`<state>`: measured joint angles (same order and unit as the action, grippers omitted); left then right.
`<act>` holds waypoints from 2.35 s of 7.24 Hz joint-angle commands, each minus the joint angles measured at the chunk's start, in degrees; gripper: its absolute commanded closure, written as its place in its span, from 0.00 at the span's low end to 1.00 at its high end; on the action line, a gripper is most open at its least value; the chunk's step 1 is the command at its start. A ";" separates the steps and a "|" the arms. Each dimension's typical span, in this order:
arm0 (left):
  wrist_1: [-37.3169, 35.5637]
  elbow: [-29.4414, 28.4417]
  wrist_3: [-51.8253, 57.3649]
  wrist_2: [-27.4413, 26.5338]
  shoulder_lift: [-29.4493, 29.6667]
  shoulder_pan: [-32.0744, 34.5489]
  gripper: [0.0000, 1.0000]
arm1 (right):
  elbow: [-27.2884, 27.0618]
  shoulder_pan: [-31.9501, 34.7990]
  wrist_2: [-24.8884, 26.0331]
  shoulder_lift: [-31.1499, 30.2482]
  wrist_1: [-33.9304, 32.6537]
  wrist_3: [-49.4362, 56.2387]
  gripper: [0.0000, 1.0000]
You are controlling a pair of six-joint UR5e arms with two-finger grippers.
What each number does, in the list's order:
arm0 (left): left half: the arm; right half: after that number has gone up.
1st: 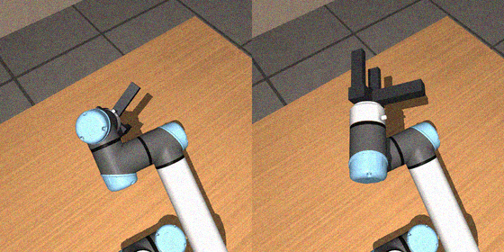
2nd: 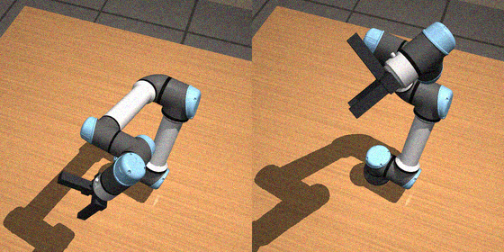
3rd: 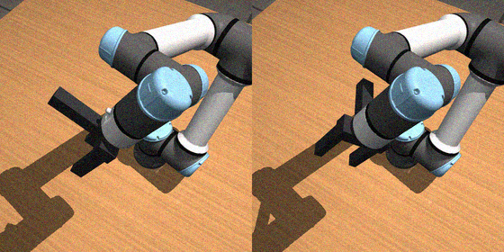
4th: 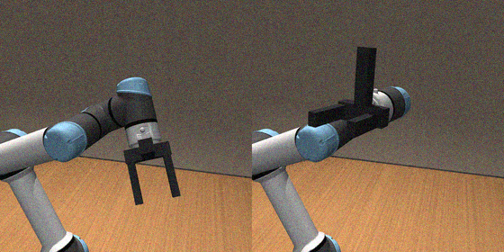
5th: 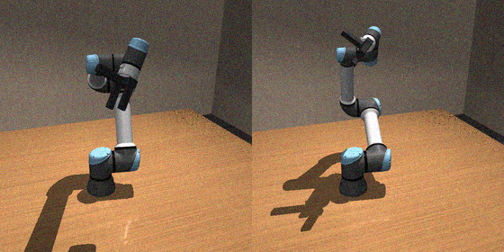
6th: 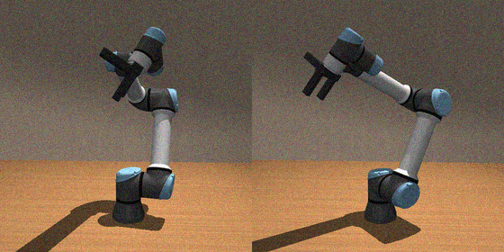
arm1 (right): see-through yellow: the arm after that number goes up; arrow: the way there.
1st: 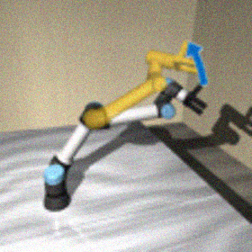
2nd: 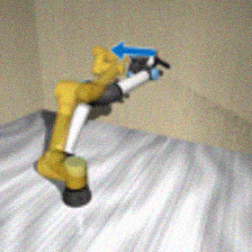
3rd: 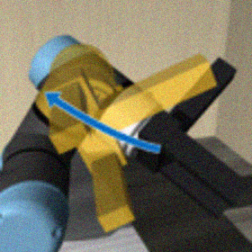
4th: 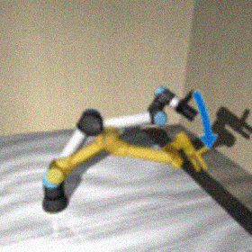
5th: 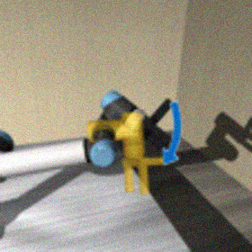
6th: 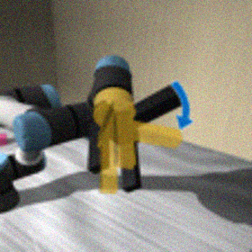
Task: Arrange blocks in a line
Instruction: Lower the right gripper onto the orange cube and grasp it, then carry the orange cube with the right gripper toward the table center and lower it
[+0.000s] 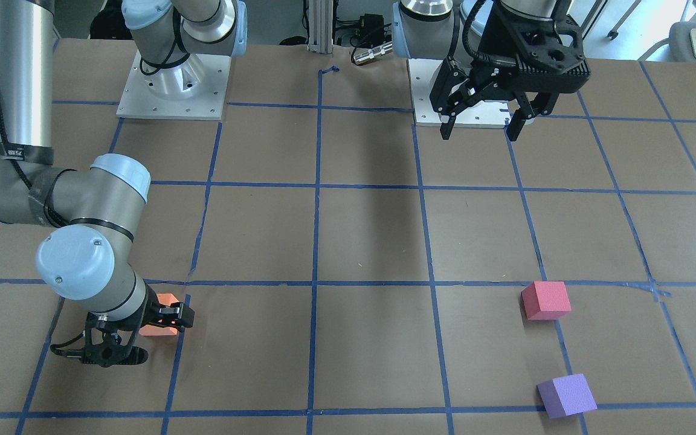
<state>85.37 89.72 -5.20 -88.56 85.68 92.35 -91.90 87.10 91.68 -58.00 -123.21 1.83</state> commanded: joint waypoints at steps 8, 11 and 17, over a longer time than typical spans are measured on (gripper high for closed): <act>-1.00 2.74 0.45 -0.20 -0.43 -0.07 0.00 | 5.91 0.78 -0.80 0.68 5.76 -1.91 0.57; -1.09 2.47 0.45 -2.65 -0.51 -0.42 0.00 | 18.30 9.71 -0.63 7.69 10.18 -14.24 0.57; -1.00 1.95 1.41 -2.93 -0.69 -2.88 0.00 | 27.82 24.50 -0.63 13.44 12.29 -26.78 0.52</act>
<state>84.34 91.68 -4.25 -91.40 85.06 90.08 -64.26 109.09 91.09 -44.58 -111.07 -22.94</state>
